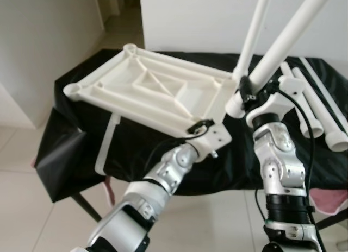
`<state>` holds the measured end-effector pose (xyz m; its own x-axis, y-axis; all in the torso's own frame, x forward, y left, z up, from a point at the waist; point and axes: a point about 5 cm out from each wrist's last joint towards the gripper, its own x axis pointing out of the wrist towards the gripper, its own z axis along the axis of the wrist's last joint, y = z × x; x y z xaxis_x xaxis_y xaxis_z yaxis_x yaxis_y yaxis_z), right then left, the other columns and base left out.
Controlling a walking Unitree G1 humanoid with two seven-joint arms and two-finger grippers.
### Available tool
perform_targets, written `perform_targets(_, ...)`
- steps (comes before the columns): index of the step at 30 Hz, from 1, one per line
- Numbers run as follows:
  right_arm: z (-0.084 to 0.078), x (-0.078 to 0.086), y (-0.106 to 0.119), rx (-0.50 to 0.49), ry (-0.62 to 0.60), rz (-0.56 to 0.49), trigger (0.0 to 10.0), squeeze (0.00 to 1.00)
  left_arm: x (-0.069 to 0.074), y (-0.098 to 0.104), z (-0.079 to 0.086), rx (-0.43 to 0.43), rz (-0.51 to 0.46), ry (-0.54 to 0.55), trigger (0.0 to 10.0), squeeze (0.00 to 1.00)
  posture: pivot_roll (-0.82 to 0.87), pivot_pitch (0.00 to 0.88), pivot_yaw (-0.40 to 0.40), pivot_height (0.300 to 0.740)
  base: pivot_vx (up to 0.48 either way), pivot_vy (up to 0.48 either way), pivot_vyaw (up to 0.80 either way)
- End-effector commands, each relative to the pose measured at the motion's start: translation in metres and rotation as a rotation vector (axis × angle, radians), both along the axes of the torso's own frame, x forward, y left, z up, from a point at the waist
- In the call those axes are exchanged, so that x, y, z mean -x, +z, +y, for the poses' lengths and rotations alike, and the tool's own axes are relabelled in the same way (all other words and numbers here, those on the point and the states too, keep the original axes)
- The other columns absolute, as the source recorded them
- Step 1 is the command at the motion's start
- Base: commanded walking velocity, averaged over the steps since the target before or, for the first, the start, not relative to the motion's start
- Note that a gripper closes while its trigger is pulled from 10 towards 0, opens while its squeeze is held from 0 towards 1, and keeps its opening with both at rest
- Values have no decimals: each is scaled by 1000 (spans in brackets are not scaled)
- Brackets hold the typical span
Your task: Building children table
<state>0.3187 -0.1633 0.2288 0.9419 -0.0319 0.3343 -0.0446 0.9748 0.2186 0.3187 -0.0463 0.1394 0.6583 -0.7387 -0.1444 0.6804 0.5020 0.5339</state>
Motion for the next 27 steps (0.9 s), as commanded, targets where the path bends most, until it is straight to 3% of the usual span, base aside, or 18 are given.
perform_targets(1, 0, -1, 6, 11, -1, -15, 10000, 0, 2, 4, -4, -2, 45, -76, 10000, 0, -97, 0, -12, 740, 0, 0, 0)
perform_targets(8, 1, -1, 5, 11, 1, -10, 10000, 0, -7, 13, 1, 12, 33, -50, 10000, 0, -92, 0, -13, 740, 0, 0, 0)
perform_targets(12, 3, -2, 5, 11, 10, -10, 10000, 0, 0, 11, -12, 10, 14, -65, 10000, 0, -86, 0, -15, 740, 0, 0, 0)
perform_targets(16, 4, -2, 5, 11, 14, -7, 10000, 0, 6, 17, -20, 53, 15, -98, 10000, 0, -85, 0, -16, 740, 0, 0, 0)
perform_targets(18, 4, -2, 5, 12, 13, -5, 10000, 0, 5, 23, -17, 117, 57, -113, 10000, 0, -83, 1, -14, 740, 0, 0, 0)
perform_targets(20, 3, -2, 3, 12, 7, 2, 10000, 0, 3, 35, -8, 226, 129, -166, 10000, 0, -80, 10, -15, 740, 0, 0, 0)
perform_targets(22, 2, -1, 3, 13, 5, 4, 10000, 0, 2, 39, -4, 259, 149, -191, 10000, 0, -79, 12, -15, 740, 0, 0, 0)
perform_targets(27, 1, -3, 3, 15, 1, 8, 10000, 0, 16, 51, 19, 307, 205, -440, 10000, 0, -69, 23, -23, 740, 0, 0, 0)
